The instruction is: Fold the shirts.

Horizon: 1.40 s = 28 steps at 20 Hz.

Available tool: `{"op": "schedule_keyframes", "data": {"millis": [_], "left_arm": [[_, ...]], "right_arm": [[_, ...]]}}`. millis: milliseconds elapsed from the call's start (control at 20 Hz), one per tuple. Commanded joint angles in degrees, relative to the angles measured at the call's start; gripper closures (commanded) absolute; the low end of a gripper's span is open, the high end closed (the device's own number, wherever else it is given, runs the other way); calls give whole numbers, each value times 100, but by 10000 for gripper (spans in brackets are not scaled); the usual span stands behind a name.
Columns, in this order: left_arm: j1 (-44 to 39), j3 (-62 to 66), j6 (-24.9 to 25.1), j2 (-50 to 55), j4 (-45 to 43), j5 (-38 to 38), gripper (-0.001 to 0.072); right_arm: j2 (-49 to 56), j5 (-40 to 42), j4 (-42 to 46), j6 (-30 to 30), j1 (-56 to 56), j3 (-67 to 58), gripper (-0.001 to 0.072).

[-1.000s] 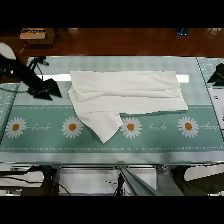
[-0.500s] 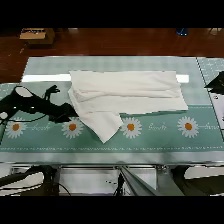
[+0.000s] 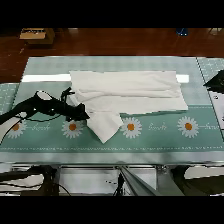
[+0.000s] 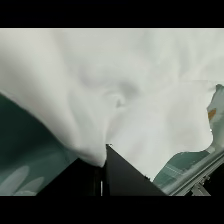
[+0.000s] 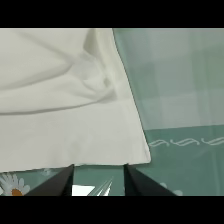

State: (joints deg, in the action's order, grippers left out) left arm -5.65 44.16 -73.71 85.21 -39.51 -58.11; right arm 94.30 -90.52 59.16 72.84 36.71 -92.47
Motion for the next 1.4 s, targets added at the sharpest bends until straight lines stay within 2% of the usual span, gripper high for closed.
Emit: {"op": "schedule_keyframes", "data": {"millis": [0,100,250,450,550,700,950,1000,1100,1150,1200,1350], "left_arm": [[-20,2,66,52,72,-142,688],[136,2,133,17,48,-343,689],[321,2,260,-81,52,-457,689],[372,2,262,-131,55,-457,688],[372,2,260,-131,55,-459,688],[372,2,282,-131,55,-457,688],[372,2,284,-131,57,-514,689],[372,2,356,-131,66,-516,689],[374,17,566,-131,103,-557,688],[389,59,612,-133,101,-610,689],[417,153,649,-136,98,-719,689],[564,686,774,-199,107,-1123,689]], "right_arm": [[0,-238,437,-7,28,4,267],[0,-251,474,33,149,162,223],[4,-144,444,13,251,824,223],[11,656,-72,-9,247,1617,223],[13,822,136,52,247,1836,223],[13,1115,-26,46,212,2238,224],[13,1956,-33,46,-343,2726,238],[17,2096,-31,61,-540,2723,287],[17,2267,-13,48,-898,2723,448],[15,2249,-15,-11,-1034,2693,583],[4,2142,-15,-79,-1102,2627,675],[-214,1917,-26,-271,-1097,2302,675]]}}
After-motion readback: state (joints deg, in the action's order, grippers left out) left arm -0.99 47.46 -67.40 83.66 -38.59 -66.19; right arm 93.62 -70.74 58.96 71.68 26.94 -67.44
